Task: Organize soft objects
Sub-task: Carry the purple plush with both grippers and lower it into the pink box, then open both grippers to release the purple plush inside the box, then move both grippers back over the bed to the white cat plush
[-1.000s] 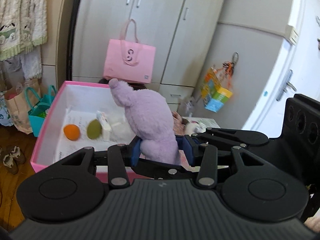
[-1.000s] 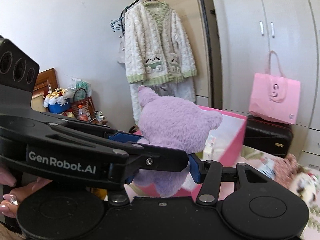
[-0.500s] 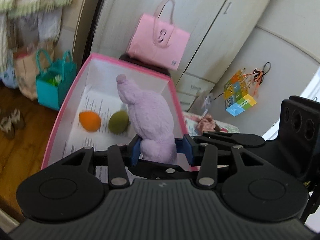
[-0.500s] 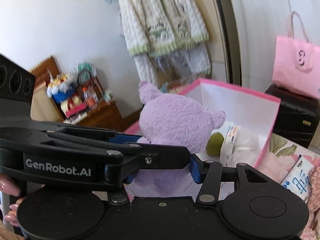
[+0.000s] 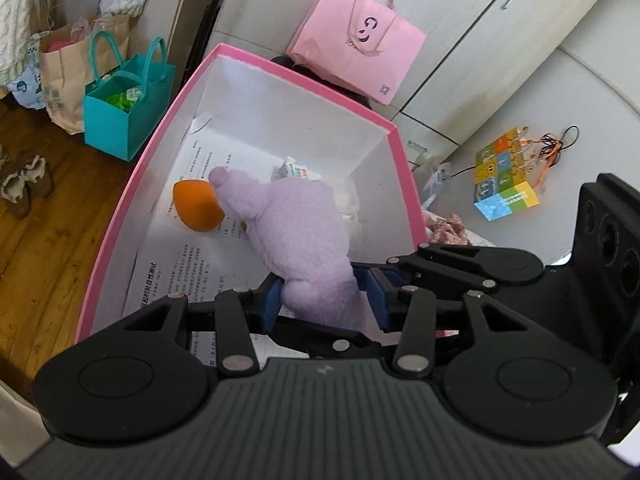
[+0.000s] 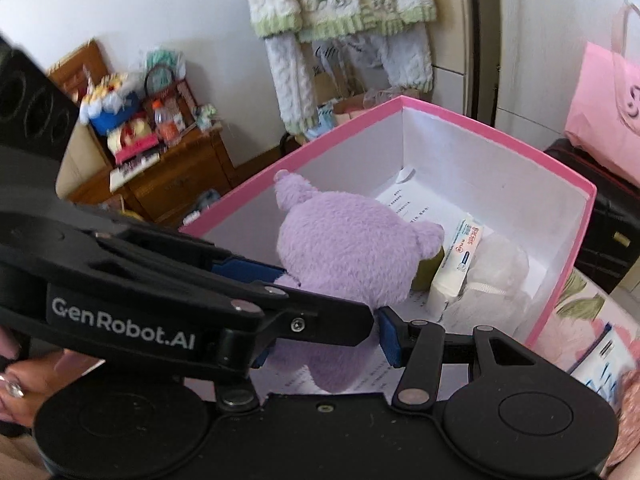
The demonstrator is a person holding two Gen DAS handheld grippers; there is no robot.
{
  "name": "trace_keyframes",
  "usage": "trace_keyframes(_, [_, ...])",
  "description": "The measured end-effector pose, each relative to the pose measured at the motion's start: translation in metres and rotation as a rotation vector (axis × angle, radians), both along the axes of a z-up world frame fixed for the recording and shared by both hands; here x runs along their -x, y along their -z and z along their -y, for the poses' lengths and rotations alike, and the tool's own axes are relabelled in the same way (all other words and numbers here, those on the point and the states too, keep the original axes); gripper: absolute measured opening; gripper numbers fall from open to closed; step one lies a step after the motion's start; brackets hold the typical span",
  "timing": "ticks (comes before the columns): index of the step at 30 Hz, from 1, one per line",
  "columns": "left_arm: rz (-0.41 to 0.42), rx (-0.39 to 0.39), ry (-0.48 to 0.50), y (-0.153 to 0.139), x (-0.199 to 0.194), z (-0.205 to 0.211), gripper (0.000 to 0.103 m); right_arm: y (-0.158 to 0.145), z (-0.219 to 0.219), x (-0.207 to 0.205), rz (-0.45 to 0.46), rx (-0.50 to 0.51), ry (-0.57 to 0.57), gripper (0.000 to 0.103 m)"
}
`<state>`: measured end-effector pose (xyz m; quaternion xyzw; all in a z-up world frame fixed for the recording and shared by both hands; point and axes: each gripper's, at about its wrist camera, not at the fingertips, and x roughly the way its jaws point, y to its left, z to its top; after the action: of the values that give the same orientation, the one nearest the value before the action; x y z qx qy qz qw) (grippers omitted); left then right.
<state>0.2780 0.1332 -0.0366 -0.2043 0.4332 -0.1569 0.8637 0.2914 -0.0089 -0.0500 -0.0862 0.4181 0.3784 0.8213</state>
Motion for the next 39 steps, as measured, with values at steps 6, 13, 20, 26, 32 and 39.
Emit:
trace_keyframes(6, [0.047,-0.153,-0.010,-0.005,0.008,0.007,0.061,0.007,-0.006,0.001,0.083,0.122,-0.028,0.065])
trace_keyframes(13, [0.170,-0.213,-0.025,-0.037,0.043,0.004,0.064,-0.016,0.035,0.020,0.073,-0.039,-0.052,0.070])
trace_keyframes(20, [0.226,-0.218,0.052,-0.068,0.082,0.016,0.064,-0.050,0.096,0.058,0.118,-0.143,-0.005,0.070])
trace_keyframes(26, [0.235,-0.193,0.156,-0.087,0.109,0.039,0.067,-0.070,0.139,0.092,0.196,-0.130,0.071,0.070])
trace_keyframes(32, [0.242,-0.229,0.254,-0.098,0.132,0.073,0.067,-0.077,0.179,0.121,0.229,-0.110,0.137,0.073])
trace_keyframes(39, [0.313,-0.302,0.379,-0.102,0.151,0.118,0.068,-0.072,0.217,0.148,0.266,-0.077,0.183,0.075])
